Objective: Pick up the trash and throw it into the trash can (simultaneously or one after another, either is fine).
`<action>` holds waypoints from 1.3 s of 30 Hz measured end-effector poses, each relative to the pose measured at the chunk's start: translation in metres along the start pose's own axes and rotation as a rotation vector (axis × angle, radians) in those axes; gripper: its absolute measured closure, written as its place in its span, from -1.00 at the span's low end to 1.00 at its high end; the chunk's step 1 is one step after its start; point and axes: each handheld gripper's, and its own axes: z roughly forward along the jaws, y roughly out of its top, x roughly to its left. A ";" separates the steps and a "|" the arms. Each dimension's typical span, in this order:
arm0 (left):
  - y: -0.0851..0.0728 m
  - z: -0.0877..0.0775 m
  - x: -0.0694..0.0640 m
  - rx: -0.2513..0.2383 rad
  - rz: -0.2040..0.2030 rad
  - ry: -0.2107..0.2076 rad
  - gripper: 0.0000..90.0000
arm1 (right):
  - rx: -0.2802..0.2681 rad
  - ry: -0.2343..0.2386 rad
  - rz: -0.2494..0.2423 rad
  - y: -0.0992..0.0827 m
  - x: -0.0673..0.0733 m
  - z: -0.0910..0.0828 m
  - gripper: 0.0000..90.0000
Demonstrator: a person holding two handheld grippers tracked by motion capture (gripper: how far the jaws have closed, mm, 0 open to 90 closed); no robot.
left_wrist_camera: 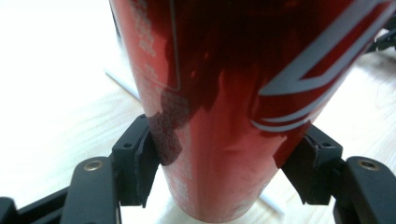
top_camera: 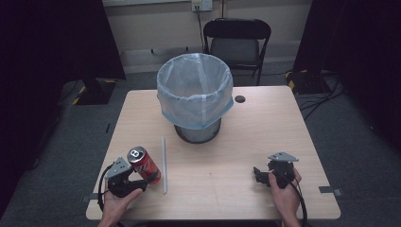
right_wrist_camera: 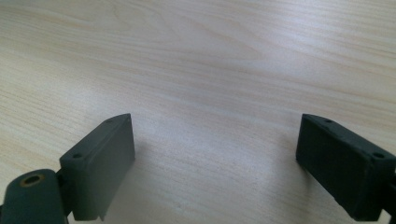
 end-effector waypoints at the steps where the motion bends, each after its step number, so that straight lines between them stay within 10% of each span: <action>1: 0.002 0.000 0.000 -0.003 0.003 0.000 -0.24 | 0.000 0.000 0.000 0.000 0.000 0.000 -0.76; 23: 0.047 -0.009 0.010 -0.105 -0.038 0.019 -0.23 | 0.000 0.000 0.000 0.000 0.000 0.000 -0.76; 39: 0.082 -0.017 0.010 -0.158 0.012 0.024 -0.23 | 0.000 0.001 0.001 0.000 0.000 0.000 -0.76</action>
